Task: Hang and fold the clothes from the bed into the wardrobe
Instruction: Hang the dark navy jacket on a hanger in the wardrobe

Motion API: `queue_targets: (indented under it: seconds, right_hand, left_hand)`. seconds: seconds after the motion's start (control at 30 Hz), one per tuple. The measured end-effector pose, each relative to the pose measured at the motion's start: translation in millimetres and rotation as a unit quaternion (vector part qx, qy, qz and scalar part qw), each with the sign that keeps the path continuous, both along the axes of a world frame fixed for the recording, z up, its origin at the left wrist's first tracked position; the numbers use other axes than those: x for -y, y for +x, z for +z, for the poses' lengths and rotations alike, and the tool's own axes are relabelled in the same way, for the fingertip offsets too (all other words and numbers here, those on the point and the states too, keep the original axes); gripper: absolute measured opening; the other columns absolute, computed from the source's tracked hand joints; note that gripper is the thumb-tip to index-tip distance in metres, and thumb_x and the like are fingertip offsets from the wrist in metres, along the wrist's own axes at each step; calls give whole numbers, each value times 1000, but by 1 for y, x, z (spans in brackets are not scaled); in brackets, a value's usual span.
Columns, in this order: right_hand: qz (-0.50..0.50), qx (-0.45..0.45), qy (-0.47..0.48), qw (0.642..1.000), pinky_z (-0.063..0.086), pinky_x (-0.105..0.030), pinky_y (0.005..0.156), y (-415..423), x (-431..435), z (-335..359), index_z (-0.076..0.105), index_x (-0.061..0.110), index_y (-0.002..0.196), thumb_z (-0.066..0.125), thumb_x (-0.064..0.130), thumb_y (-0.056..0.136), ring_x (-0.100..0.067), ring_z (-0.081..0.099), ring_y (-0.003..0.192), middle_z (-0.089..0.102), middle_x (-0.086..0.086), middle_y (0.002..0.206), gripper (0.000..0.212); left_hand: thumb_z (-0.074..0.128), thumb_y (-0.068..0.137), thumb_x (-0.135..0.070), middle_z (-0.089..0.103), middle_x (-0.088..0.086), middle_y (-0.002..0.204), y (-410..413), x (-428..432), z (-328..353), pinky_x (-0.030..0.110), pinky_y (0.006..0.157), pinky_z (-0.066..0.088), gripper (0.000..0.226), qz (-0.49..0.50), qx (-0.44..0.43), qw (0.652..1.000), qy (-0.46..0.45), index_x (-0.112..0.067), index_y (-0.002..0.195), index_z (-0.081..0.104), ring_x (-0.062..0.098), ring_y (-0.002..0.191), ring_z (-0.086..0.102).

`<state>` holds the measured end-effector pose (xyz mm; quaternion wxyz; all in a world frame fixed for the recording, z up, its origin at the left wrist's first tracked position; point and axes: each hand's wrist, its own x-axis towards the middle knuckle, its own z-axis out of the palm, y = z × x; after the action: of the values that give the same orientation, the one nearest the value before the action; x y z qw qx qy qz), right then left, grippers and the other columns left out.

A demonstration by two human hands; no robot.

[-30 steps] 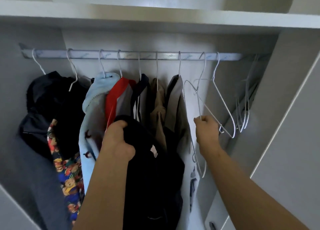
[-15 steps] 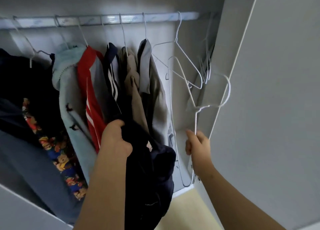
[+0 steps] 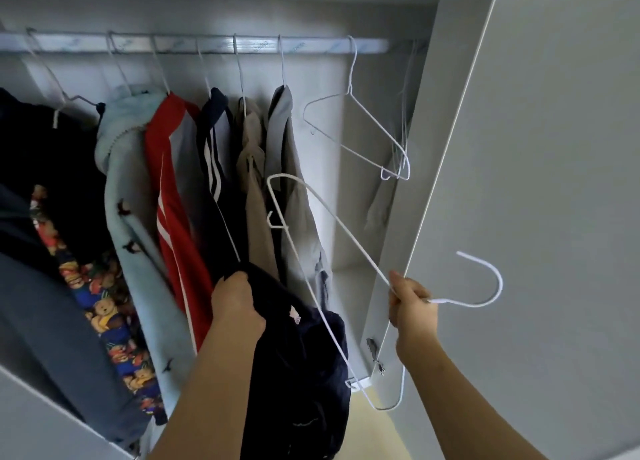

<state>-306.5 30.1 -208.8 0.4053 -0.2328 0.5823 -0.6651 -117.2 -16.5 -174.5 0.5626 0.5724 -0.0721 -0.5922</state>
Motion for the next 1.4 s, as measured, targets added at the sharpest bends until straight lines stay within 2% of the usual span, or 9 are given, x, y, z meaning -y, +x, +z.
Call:
queue_targets:
  seconds: [0.07,0.13,0.23,0.4,0.5,0.77,0.87,1.13,1.4]
  right_hand:
    - [37,9,-10,999,13,-15,37,-4,-1,3,32,21,33,50,-1,88,-6,18,32,25,8,36,62]
    - [67,24,-20,997,13,-12,35,-9,-2,5,32,21,31,51,-3,83,-5,17,30,25,8,34,60]
    - [122,-9,-6,993,17,-14,35,-14,-4,9,33,13,46,54,10,60,-6,20,33,27,5,37,26]
    - [166,-125,38,977,17,-14,37,-24,-8,8,32,11,51,49,-5,82,-6,19,36,25,7,37,39]
    - [167,-174,48,969,16,-15,38,-27,-10,12,30,13,50,48,-5,81,-8,18,39,22,5,41,40]
    - [153,-222,36,962,14,-22,46,-27,-10,27,25,17,51,53,-2,77,-12,18,49,21,-2,53,42]
    - [164,-225,33,960,15,-22,47,-19,-9,32,24,18,50,54,-1,77,-12,17,48,19,3,48,44]
    - [208,-226,15,952,18,-15,40,0,-9,39,29,12,54,53,2,80,-11,18,49,22,-3,54,37]
    - [288,-278,4,916,18,-12,39,5,-15,60,29,14,53,50,2,83,-6,17,40,22,-1,49,38]
  left_hand:
    - [45,95,-12,59,10,100,0,-2,-1,33,85,46,39,11,10,1000,-4,-8,134,46,24,91,54]
    - [44,95,-11,56,8,91,4,-2,1,32,81,45,38,11,28,999,-15,-5,132,47,24,91,51]
    - [46,91,-7,55,14,86,15,1,8,33,71,48,25,6,51,998,-35,-4,114,57,24,73,53]
    - [49,81,-1,62,20,90,36,10,13,42,81,53,30,26,147,987,-67,5,108,60,35,86,62]
    - [47,86,-2,52,10,72,35,1,25,27,59,41,17,34,261,960,-95,-4,101,57,22,65,50]
    - [52,85,-10,49,-2,70,17,-24,39,29,54,35,12,13,505,854,-126,-16,95,49,16,62,47]
    - [51,85,-9,52,4,78,13,-26,43,31,65,35,15,15,536,834,-129,-16,99,47,23,76,48]
    - [49,86,-5,47,-1,73,-1,-28,51,32,62,37,20,18,556,817,-152,-18,99,41,25,73,49]
    - [51,84,-9,59,20,108,43,-11,58,39,81,42,32,11,570,817,-82,-8,116,52,37,102,54]
